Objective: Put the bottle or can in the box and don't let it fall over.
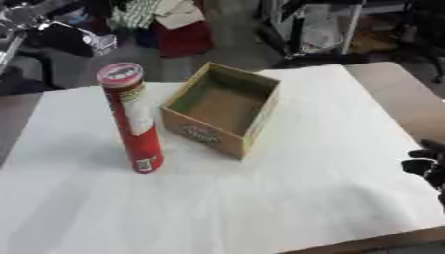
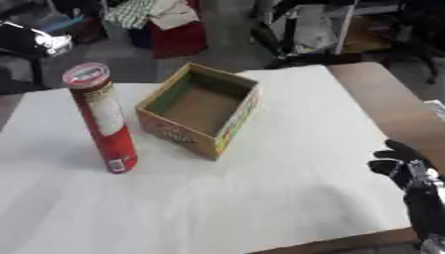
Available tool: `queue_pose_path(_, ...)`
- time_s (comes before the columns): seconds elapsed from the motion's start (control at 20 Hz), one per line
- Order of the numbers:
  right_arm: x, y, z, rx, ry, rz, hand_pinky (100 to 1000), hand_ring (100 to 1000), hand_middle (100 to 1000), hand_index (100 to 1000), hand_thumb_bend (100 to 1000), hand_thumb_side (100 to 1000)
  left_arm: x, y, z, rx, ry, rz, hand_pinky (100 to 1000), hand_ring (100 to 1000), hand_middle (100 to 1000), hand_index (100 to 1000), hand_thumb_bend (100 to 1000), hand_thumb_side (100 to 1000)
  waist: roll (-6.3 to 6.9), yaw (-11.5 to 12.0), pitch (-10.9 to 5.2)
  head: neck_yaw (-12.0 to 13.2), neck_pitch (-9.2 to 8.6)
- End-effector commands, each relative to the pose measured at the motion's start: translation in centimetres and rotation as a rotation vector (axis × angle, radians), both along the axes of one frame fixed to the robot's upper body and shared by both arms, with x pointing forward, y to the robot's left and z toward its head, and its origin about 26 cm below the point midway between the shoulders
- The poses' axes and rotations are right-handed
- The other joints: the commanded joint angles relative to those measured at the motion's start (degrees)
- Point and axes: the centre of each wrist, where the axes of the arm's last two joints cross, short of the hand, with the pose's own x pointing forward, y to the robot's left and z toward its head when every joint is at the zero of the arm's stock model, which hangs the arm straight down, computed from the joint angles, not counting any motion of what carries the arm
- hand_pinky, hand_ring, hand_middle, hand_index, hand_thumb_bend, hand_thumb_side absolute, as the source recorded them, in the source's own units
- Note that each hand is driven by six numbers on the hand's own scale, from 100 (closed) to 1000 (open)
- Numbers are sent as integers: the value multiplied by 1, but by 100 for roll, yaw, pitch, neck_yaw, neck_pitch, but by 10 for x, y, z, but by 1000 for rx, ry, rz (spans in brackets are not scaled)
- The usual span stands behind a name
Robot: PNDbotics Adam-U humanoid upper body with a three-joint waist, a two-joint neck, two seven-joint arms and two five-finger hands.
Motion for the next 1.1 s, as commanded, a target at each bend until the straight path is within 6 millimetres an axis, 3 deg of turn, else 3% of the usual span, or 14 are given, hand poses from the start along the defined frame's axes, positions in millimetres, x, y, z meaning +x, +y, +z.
queue_pose_path(0.05,2,-3,7,-16,-20,-1,728,660,646,819,100,845,-2,16,9,17,5,30,829,866,895,1000,509,985,-12,-1,-50,-25,-42)
queue_pose_path(0.3,2,-2,7,-15,-21,1,728,660,646,819,100,845,6,28,-13,35,79,50,875,942,970,1000,652,1000,-8,-11,-47,-43,-50)
queue_pose_path(0.55,2,-2,8,-14,-23,3,728,660,646,819,100,845,15,30,-36,15,102,56,878,942,972,1000,704,1000,-11,-28,-39,-53,-50)
queue_pose_path(1.1,3,-1,8,-12,-26,7,728,660,646,819,100,845,25,26,-65,29,127,73,876,931,960,1000,687,1000,-16,-68,-28,-97,-43)
